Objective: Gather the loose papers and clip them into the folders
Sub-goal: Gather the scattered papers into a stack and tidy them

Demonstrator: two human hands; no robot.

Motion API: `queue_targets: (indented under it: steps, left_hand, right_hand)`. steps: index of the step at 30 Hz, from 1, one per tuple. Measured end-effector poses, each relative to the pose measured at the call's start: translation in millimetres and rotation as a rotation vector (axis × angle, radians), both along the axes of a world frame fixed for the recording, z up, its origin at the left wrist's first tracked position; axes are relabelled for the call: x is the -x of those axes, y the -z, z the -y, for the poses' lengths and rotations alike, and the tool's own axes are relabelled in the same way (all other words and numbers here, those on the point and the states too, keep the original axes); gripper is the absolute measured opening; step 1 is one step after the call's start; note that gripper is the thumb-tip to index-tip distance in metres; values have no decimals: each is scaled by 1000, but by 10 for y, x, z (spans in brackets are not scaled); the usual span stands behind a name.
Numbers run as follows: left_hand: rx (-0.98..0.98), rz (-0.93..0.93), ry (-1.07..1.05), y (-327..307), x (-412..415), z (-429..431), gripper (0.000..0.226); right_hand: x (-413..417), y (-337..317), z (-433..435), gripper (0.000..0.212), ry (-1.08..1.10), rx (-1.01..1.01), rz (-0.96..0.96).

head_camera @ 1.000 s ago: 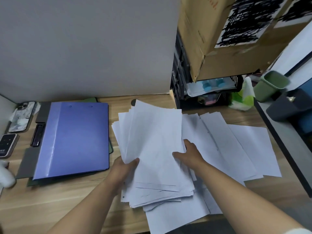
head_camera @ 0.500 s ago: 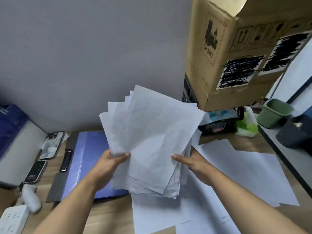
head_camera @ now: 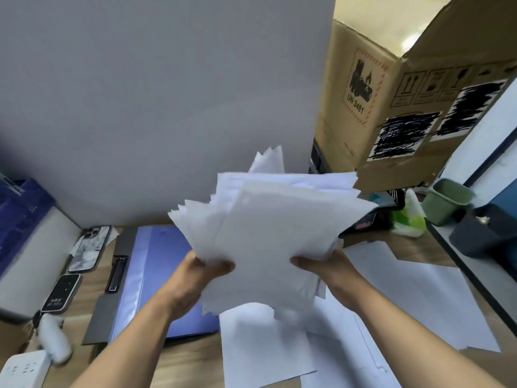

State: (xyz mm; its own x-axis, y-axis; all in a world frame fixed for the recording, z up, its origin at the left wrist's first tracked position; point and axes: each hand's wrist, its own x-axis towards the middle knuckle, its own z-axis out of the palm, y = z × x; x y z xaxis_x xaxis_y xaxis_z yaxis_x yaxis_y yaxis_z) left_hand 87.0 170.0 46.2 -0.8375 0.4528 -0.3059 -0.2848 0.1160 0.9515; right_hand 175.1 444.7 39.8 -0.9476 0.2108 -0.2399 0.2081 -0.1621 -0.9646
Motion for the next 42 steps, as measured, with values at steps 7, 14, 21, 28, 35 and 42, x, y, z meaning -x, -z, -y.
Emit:
queue_targets:
  steps: [7, 14, 21, 28, 35, 42]
  left_hand:
    - [51, 32, 115, 166, -12, 123, 56]
    - [20, 61, 37, 104, 120, 351, 41]
    - [-56, 12, -109, 47, 133, 436, 39]
    - [-36, 23, -266, 272, -125, 272, 23]
    - [-44, -49, -205, 326, -174, 353, 38]
    - [43, -154, -158, 334, -198, 142, 31]
  right_hand:
    - [-70, 207, 57, 62, -108, -111, -19]
    - [94, 69, 148, 39, -97, -297, -129]
    - [254, -110, 351, 42, 71, -353, -205]
    - [196, 134, 544, 55, 99, -252, -103]
    - [76, 111, 407, 68, 162, -315, -137]
    - [-66, 328, 425, 63, 206, -340, -105]
